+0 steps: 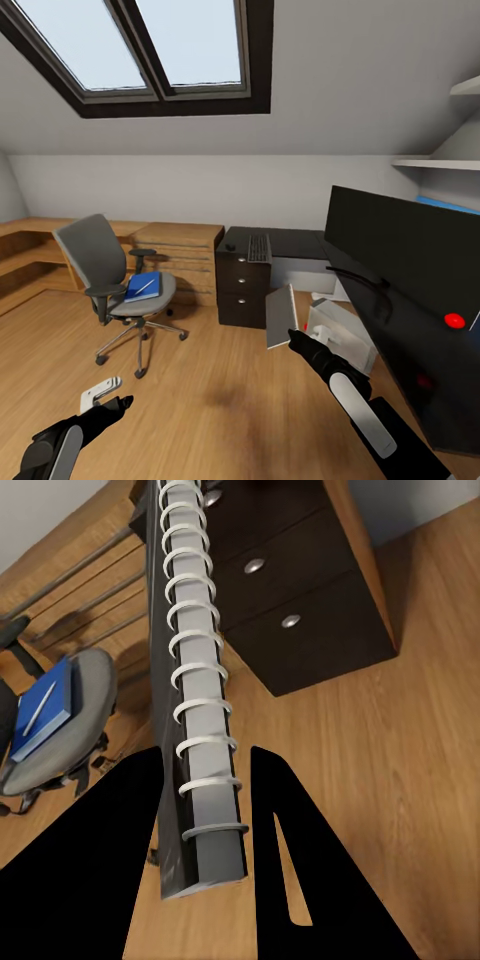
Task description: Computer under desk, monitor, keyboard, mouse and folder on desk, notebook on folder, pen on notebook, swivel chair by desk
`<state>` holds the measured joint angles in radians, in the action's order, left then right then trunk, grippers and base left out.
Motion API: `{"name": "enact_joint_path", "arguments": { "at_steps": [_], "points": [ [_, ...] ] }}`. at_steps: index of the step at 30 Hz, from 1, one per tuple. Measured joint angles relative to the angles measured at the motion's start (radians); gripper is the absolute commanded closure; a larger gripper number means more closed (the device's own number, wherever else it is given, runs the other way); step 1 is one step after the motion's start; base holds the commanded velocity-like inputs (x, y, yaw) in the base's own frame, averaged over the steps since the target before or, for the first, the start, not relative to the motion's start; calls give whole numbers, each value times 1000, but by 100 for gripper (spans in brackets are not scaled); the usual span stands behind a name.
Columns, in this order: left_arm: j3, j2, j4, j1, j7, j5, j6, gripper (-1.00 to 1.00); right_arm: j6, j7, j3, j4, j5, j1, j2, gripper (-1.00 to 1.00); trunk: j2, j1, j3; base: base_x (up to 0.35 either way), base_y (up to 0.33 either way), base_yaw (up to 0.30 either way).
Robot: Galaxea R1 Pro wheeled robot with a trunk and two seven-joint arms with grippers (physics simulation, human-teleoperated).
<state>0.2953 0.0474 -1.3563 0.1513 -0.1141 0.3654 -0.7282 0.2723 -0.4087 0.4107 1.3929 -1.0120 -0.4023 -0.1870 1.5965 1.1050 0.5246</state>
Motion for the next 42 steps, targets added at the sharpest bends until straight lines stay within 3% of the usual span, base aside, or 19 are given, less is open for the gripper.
{"name": "enact_joint_path", "arguments": {
  "at_steps": [22,42],
  "points": [
    [1,0,0,0,2,1,0,-100,-2,0,0,-1,-1,0,-1,100,0,0,0,328,4,0],
    [1,0,0,0,2,1,0,-100,0,-1,-2,0,-6,0,0,100,0,0,0,328,92,-34]
  ]
}}
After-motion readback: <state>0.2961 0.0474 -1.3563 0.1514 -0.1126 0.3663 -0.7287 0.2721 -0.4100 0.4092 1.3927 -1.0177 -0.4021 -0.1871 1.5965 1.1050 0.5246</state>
